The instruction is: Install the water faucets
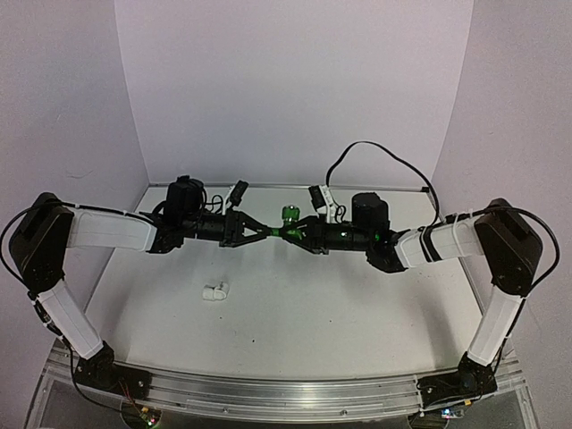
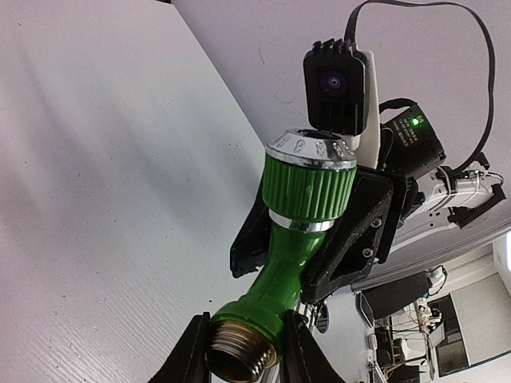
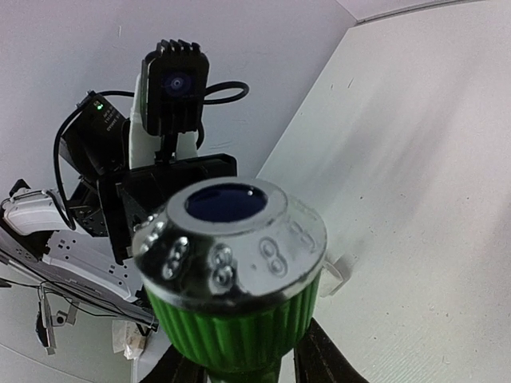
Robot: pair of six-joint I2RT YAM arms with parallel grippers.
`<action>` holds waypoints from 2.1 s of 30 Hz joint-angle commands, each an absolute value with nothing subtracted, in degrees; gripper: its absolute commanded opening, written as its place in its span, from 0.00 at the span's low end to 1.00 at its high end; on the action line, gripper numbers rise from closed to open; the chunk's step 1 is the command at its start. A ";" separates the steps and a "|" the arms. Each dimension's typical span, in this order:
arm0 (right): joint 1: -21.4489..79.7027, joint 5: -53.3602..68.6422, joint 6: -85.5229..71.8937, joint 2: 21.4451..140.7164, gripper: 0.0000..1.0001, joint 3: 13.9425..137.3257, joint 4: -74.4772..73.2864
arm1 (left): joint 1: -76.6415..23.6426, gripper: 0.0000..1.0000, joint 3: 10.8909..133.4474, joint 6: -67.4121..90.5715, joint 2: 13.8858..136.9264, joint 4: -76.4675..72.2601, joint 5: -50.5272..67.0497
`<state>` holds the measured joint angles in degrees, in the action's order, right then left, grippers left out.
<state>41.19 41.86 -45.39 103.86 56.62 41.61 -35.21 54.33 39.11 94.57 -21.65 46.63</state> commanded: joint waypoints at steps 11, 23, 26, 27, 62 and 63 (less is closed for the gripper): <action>41.57 41.29 -44.96 104.78 0.27 59.54 46.50 | -35.69 0.00 55.33 39.29 94.66 -25.68 48.07; 40.00 34.61 -33.98 101.68 0.00 57.04 35.35 | -33.44 0.69 48.96 39.21 89.23 -18.42 40.40; 39.99 25.43 -24.46 100.08 0.00 59.44 19.51 | -33.43 0.72 47.98 38.00 87.14 -6.93 31.88; 39.99 22.29 -21.06 99.46 0.00 60.28 14.81 | -33.52 0.72 47.81 38.33 86.56 -3.18 29.20; 40.01 -14.23 -7.72 83.17 0.00 56.95 -1.65 | -48.48 0.56 73.77 34.38 109.28 42.62 -15.44; 40.02 -14.18 -7.72 82.96 0.00 56.89 -1.61 | -48.55 0.55 73.59 34.48 109.52 42.70 -15.58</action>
